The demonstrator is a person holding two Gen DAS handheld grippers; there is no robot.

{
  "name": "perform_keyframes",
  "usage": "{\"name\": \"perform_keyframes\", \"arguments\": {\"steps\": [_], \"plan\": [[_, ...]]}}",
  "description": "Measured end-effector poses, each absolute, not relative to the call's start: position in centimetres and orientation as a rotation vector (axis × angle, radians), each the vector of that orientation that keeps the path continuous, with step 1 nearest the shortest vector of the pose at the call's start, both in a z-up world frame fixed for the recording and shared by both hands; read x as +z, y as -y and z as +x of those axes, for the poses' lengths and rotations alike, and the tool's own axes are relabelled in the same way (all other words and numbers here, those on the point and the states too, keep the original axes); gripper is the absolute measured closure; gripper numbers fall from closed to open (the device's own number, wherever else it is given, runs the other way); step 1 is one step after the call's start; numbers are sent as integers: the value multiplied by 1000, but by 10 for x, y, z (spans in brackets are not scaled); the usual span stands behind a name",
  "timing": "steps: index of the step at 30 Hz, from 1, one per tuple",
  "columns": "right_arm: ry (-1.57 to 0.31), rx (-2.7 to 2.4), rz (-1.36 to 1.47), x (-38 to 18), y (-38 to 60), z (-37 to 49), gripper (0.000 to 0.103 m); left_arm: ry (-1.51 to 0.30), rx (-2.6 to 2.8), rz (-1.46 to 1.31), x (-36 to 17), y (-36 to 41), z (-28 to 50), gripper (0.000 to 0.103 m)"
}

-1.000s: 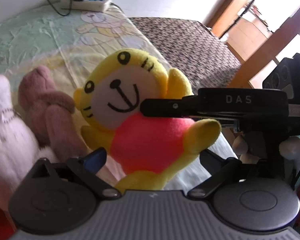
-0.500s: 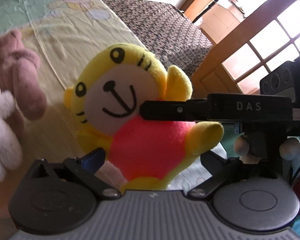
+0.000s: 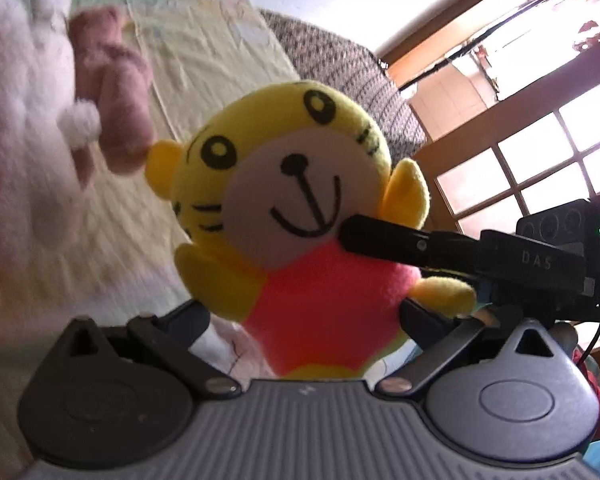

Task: Organize objects
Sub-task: 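Lift the yellow tiger with the right tool and carry it to the box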

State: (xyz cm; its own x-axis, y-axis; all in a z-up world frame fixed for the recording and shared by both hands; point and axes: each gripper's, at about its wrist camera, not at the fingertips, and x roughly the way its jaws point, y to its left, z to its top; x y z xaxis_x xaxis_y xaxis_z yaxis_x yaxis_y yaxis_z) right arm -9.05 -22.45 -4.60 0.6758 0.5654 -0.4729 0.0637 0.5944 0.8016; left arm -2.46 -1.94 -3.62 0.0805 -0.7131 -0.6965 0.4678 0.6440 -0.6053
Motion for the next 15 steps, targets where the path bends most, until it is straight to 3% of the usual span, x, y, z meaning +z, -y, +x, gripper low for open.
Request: {"name": "perform_keyframes", "arguments": {"steps": [15], "plan": [[-614, 550, 808, 20, 167, -50, 64, -857, -720, -134, 59, -31, -38, 7]]}}
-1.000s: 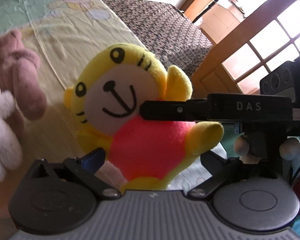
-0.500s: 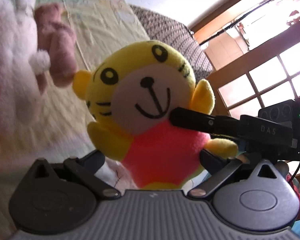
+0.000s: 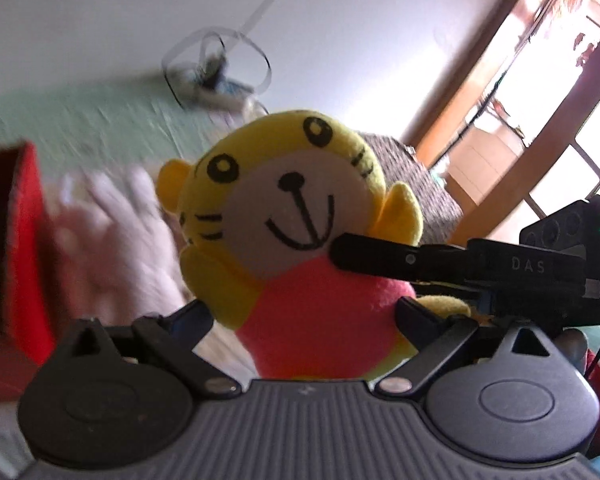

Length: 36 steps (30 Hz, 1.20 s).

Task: Organize objects
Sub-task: 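Lift the yellow tiger with the right tool and carry it to the box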

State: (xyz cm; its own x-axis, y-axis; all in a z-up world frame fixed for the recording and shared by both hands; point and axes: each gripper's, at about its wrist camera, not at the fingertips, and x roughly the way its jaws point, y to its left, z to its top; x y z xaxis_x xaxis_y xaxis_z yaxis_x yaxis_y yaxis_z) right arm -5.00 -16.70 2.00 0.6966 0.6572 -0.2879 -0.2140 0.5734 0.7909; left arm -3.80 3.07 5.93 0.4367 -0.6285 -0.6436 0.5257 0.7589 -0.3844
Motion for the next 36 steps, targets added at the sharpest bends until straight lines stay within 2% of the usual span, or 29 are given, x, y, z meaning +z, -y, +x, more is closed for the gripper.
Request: {"name": "perform_keyframes", "arguments": {"steps": [9, 16, 30, 36], "plan": [[-579, 590, 780, 39, 87, -15, 64, -747, -625, -83, 86, -101, -24, 7], [-563, 511, 738, 46, 20, 0, 64, -726, -565, -50, 90, -166, -1, 3], [-588, 238, 550, 28, -68, 15, 64, -794, -568, 50, 50, -225, 46, 3], [-668, 158, 496, 17, -88, 25, 64, -819, -564, 78, 37, -240, 52, 4]]}}
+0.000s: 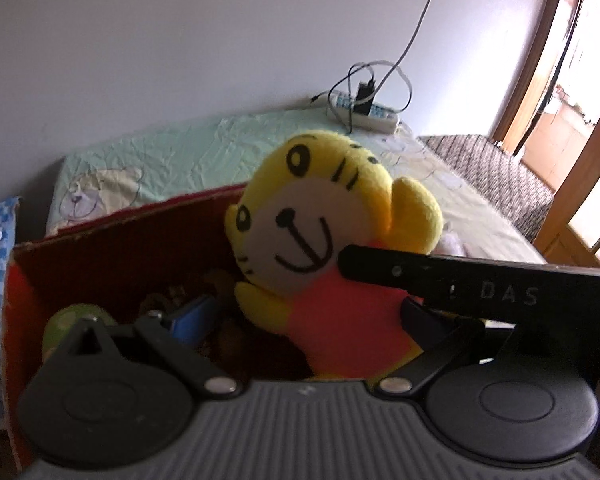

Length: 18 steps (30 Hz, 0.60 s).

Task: Organize objects
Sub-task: 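Lift the yellow tiger with the right tool and carry it to the box, then lower the yellow tiger into the red box and open the right tool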

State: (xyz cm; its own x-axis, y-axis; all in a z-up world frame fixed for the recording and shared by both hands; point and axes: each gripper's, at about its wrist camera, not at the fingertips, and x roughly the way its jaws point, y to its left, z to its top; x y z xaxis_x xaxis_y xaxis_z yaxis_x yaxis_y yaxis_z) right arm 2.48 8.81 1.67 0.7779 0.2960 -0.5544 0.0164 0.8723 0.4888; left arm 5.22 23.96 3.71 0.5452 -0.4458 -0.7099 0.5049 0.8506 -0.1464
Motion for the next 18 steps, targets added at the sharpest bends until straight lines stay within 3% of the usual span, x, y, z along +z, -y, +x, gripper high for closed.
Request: {"name": "perform_keyframes", "arguments": {"steps": [7, 10, 15, 18], "plan": [[-666, 133, 394, 11, -105, 31, 63, -865, -548, 102, 14, -240, 57, 8], [-667, 129, 386, 12, -107, 30, 57, -870, -547, 109, 11, -240, 59, 8], [-593, 110, 389, 22, -97, 21, 57, -883, -540, 135, 4, -236, 62, 7], [-546, 119, 410, 26, -90, 19, 62, -882, -546, 132, 4, -235, 62, 7]]}}
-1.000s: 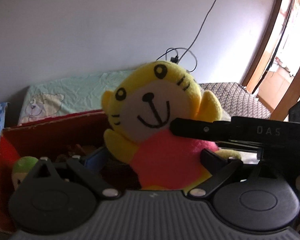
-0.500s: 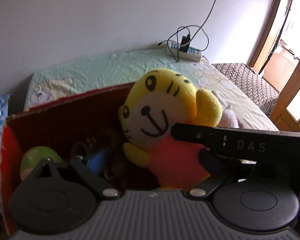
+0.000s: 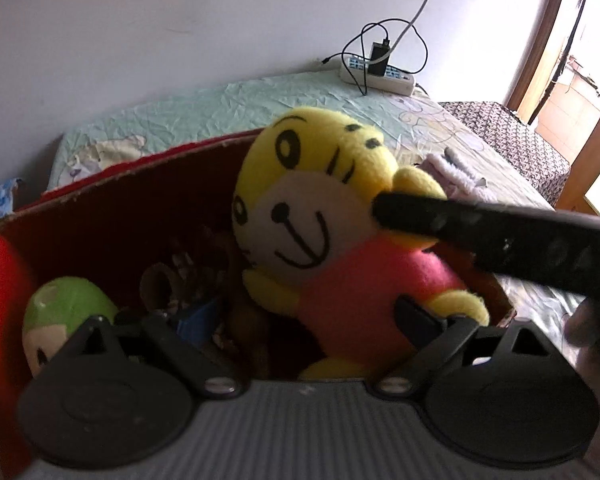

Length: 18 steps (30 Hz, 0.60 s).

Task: Organize objects
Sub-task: 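Lower the yellow tiger into the red box and open the right tool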

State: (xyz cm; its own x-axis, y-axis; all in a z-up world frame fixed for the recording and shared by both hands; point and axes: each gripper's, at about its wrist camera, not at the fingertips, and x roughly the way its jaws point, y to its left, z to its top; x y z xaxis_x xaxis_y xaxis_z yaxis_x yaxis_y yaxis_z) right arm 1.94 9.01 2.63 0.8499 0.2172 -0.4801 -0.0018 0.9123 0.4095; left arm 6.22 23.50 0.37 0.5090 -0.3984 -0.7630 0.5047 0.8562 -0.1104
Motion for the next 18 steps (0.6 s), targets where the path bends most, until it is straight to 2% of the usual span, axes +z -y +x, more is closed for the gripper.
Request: {"name": "perform_keyframes", "arguments": {"steps": [3, 6, 18], "plan": [[-530, 116, 442, 25, -85, 22, 69, -881, -546, 148, 4, -230, 64, 7], [-555, 109, 447, 20, -85, 26, 71, -885, -543, 166, 4, -225, 65, 7], [-572, 113, 414, 8, -89, 26, 72, -916, -497, 193, 0, -216, 70, 2]]}}
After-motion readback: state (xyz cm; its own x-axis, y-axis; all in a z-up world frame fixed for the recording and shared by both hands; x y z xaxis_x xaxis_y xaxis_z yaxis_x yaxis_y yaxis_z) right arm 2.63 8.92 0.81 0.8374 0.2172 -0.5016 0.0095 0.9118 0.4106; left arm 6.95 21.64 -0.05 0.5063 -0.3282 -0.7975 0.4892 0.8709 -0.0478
